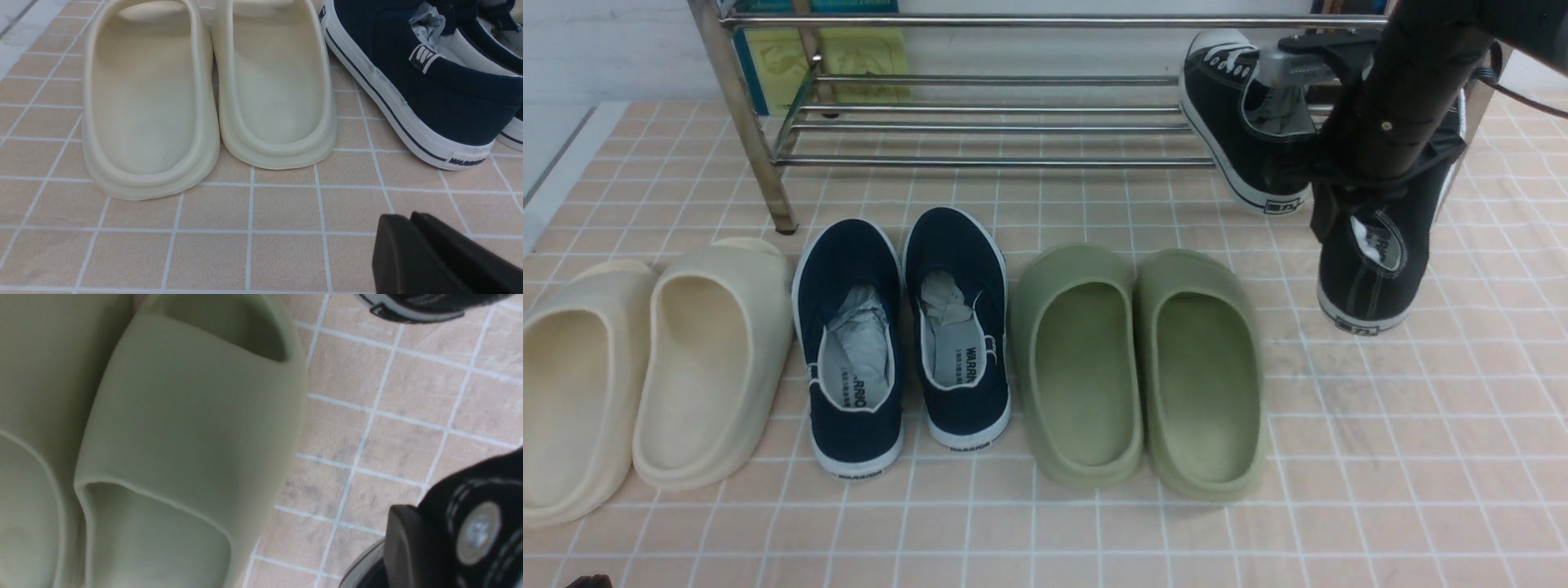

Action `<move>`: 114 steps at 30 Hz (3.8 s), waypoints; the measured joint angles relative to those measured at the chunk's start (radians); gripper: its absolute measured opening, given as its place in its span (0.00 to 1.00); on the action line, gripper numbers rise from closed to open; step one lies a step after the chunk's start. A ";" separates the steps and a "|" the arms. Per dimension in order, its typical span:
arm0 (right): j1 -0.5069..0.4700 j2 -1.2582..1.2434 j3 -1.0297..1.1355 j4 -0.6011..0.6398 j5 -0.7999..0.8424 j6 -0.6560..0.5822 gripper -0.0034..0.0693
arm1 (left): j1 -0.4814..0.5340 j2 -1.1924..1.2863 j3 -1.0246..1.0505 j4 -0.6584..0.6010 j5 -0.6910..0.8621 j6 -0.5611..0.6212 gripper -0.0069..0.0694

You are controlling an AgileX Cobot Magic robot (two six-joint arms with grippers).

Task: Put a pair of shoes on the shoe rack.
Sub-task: Use the right arm to put a shoe into the shoe rack

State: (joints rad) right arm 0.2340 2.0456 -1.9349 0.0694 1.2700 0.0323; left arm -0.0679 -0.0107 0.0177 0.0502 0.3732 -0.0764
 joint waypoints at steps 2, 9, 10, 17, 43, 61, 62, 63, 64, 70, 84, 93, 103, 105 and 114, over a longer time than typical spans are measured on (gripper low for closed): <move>-0.003 0.000 0.000 0.005 0.000 0.000 0.07 | 0.000 0.000 0.000 0.000 0.000 0.000 0.18; -0.002 -0.014 -0.001 0.017 0.000 -0.001 0.08 | 0.000 0.000 0.000 0.000 0.000 0.000 0.19; 0.000 -0.022 -0.001 0.024 0.000 -0.001 0.08 | 0.000 0.000 0.000 0.000 0.000 0.000 0.19; 0.013 -0.092 0.007 0.027 -0.002 0.004 0.08 | 0.000 0.000 0.000 0.000 0.000 0.000 0.20; -0.034 -0.053 0.140 -0.251 -0.488 0.111 0.08 | 0.000 0.000 0.000 0.000 0.000 0.000 0.23; -0.085 0.130 -0.081 -0.158 -0.492 -0.042 0.08 | 0.000 0.000 0.000 0.000 0.000 0.000 0.24; -0.085 0.132 -0.082 -0.152 -0.492 -0.042 0.08 | 0.000 0.000 0.000 0.000 0.000 0.000 0.24; -0.085 0.135 -0.083 -0.147 -0.492 -0.042 0.08 | 0.000 0.000 0.000 0.000 0.000 0.000 0.24; -0.085 0.139 -0.084 -0.146 -0.492 -0.042 0.09 | 0.000 0.000 0.000 0.000 0.000 0.000 0.24; -0.084 0.141 -0.089 -0.127 -0.499 -0.041 0.25 | 0.000 0.000 0.000 0.000 0.000 0.000 0.26; -0.084 0.125 -0.166 -0.100 -0.327 -0.017 0.49 | 0.000 0.000 0.000 0.000 0.000 0.000 0.27; -0.084 0.097 -0.149 -0.103 -0.324 -0.018 0.33 | 0.000 0.000 0.000 0.000 0.000 0.000 0.28; -0.084 0.132 -0.101 -0.138 -0.389 0.023 0.23 | 0.000 0.000 0.000 0.000 0.000 0.000 0.28; -0.084 0.132 -0.105 -0.134 -0.389 0.041 0.14 | 0.000 0.000 0.000 0.000 0.000 0.000 0.28; -0.082 0.141 -0.116 -0.123 -0.408 0.057 0.24 | 0.000 0.000 0.000 0.000 0.000 0.000 0.28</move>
State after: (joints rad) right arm 0.1523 2.1865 -2.0507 -0.0535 0.8620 0.0889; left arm -0.0679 -0.0107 0.0177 0.0502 0.3732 -0.0764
